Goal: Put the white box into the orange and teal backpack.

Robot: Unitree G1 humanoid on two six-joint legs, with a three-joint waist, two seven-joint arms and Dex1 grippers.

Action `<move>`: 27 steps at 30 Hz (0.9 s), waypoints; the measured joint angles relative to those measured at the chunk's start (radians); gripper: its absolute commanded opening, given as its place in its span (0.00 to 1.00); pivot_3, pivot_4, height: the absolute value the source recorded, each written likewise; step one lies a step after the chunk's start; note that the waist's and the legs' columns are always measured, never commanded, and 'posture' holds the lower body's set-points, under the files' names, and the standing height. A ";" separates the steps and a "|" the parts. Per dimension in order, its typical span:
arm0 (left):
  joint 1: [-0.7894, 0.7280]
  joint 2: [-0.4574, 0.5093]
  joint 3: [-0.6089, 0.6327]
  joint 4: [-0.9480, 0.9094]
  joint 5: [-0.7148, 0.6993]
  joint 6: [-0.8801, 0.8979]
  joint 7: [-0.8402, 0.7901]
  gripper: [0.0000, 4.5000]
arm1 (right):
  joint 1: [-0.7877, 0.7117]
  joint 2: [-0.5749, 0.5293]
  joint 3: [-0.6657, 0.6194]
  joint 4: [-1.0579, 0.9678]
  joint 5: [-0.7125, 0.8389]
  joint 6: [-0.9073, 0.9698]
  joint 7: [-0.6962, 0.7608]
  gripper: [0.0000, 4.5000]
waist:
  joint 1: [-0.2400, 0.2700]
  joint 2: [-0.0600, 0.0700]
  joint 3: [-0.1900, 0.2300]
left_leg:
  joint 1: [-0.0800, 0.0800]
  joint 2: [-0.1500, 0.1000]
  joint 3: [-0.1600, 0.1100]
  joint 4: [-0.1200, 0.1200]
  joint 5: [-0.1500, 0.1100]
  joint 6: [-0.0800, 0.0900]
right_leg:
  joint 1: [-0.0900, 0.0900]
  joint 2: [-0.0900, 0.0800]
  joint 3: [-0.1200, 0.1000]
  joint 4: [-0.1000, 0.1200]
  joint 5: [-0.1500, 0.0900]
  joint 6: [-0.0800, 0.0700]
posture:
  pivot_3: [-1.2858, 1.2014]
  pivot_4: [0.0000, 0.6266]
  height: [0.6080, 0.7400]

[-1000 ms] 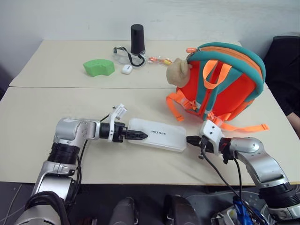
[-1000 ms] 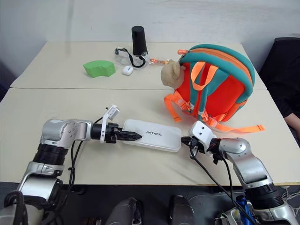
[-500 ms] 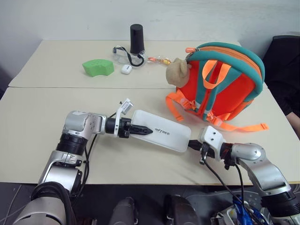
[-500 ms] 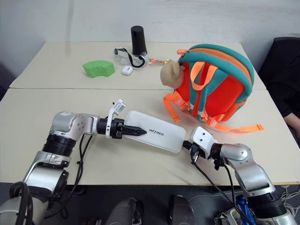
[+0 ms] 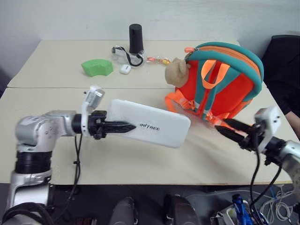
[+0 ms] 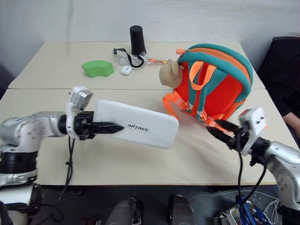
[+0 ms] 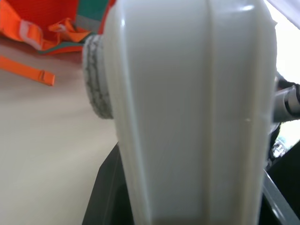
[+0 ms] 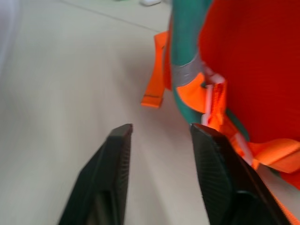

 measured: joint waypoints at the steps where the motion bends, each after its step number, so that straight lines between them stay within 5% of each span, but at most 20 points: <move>1: 0.030 0.029 0.006 -0.041 -0.012 -0.010 -0.010 0.30 | -0.031 0.000 -0.008 0.009 0.025 0.018 -0.011 0.76 | 0.000 0.000 0.000 | 0.000 0.000 0.000 0.000 0.000 0.000 | 0.000 0.000 0.000 0.000 0.000 0.000 | 0.52 0.24 1.00; 4: 0.086 0.079 0.015 -0.103 -0.041 -0.024 -0.031 0.30 | -0.135 0.008 -0.004 0.051 0.069 0.047 -0.048 0.99 | -0.005 0.000 0.000 | 0.000 0.001 0.000 -0.001 0.000 -0.001 | -0.001 0.000 0.000 0.001 -0.001 -0.001 | 0.52 0.24 1.00; 16: 0.084 0.126 0.094 -0.115 -0.103 -0.054 0.033 0.30 | -0.560 0.238 0.225 0.485 -0.031 -0.068 -0.122 1.00 | -0.015 0.001 0.001 | -0.001 0.000 0.001 -0.002 0.000 -0.001 | -0.002 0.002 0.000 0.001 -0.001 -0.002 | 0.52 0.24 1.00; 20: 0.083 0.124 0.094 -0.107 -0.104 -0.066 0.066 0.30 | -0.630 0.272 0.240 0.597 -0.079 -0.143 -0.123 0.80 | -0.017 0.001 0.001 | -0.002 0.000 0.000 -0.002 0.000 -0.001 | -0.002 0.002 -0.001 0.002 -0.001 -0.001 | 0.52 0.24 1.00; 27: 0.056 0.088 0.116 -0.015 -0.079 -0.162 0.140 0.30 | -0.582 0.249 0.254 0.536 -0.048 -0.141 -0.004 0.23 | -0.024 0.001 0.001 | -0.003 0.001 0.000 -0.002 0.000 -0.001 | -0.002 0.002 -0.001 0.002 0.000 0.000 | 0.52 0.24 1.00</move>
